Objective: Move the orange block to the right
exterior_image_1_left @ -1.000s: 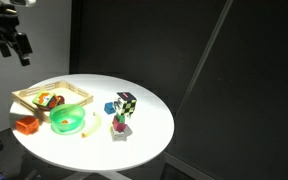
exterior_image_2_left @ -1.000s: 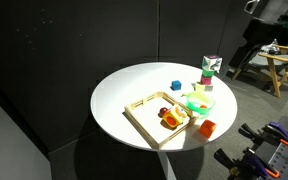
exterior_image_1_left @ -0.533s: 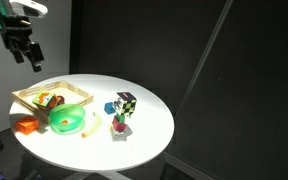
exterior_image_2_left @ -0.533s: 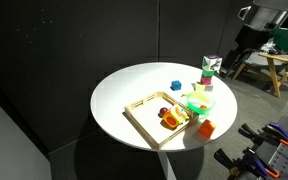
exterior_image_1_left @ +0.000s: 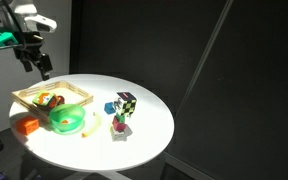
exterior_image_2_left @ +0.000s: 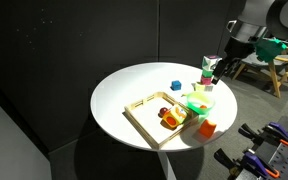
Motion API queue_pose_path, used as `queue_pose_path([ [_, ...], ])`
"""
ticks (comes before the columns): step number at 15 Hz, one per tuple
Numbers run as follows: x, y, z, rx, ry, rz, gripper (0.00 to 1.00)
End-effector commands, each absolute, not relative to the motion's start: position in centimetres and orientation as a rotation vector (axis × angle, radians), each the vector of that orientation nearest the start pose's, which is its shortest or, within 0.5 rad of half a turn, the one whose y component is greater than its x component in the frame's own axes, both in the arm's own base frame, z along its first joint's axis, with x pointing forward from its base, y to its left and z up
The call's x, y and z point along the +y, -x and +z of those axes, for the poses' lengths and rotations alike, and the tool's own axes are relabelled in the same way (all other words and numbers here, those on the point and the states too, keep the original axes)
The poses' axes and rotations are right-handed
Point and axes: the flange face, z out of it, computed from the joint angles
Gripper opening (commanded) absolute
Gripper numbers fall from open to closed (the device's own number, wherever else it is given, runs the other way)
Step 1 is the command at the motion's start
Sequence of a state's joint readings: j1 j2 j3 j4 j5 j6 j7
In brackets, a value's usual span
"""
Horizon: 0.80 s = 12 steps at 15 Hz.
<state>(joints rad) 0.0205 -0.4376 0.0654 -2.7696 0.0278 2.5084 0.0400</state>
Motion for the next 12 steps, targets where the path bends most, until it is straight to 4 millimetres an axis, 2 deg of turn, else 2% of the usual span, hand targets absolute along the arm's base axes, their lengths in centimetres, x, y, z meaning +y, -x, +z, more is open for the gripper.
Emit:
queue_pose_path([
  [1, 2.7, -39.5, 34.1, -0.068, 3.123, -0.183, 1.0],
  [8, 3.1, -39.9, 30.8, -0.079, 3.116, -0.025, 1.0],
  [11, 3.3, -40.1, 30.4, -0.086, 3.121, 0.001, 1.0],
  [12, 3.2, -39.5, 30.1, -0.067, 3.132, -0.027, 1.0],
])
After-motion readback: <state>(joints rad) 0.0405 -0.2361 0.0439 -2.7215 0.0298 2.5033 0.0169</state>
